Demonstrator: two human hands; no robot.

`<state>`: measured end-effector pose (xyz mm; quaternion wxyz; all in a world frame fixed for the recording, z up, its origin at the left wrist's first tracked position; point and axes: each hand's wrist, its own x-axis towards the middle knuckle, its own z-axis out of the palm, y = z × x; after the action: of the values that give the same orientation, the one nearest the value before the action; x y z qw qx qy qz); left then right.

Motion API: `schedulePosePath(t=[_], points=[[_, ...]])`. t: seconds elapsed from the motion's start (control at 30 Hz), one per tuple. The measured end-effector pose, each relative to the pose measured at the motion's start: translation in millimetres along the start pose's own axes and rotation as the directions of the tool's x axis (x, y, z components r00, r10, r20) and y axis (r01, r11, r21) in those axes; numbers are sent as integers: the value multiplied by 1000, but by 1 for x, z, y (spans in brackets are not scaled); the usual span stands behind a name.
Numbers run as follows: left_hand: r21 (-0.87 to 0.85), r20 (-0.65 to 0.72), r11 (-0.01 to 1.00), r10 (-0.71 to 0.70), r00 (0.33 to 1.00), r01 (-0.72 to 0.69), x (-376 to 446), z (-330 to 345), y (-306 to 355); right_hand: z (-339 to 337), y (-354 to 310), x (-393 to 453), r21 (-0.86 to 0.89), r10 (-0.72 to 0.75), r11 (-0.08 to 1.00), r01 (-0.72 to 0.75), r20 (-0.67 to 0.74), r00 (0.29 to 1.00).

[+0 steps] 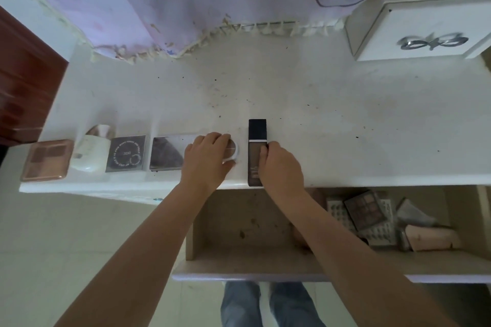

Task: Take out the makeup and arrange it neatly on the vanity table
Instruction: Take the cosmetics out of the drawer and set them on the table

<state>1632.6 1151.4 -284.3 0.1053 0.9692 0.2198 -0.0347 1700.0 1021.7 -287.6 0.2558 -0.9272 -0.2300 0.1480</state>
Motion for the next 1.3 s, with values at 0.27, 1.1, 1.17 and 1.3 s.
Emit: schedulePosePath(t=[0.27, 1.1, 1.17, 1.3], points=[[-67, -279, 996, 38, 960, -59, -38, 2, 15, -27, 22, -10, 239, -118, 964, 115, 1, 993], [-378, 544, 923, 278, 792, -64, -49, 138, 112, -22, 203, -83, -208, 67, 975, 78, 610, 789], [-436, 530, 898, 310, 789, -60, -57, 126, 110, -34, 201, -85, -187, 68, 981, 55, 593, 802], [-490, 380, 869, 283, 881, -68, -76, 90, 114, -72, 196, -82, -139, 36, 989, 46, 535, 844]])
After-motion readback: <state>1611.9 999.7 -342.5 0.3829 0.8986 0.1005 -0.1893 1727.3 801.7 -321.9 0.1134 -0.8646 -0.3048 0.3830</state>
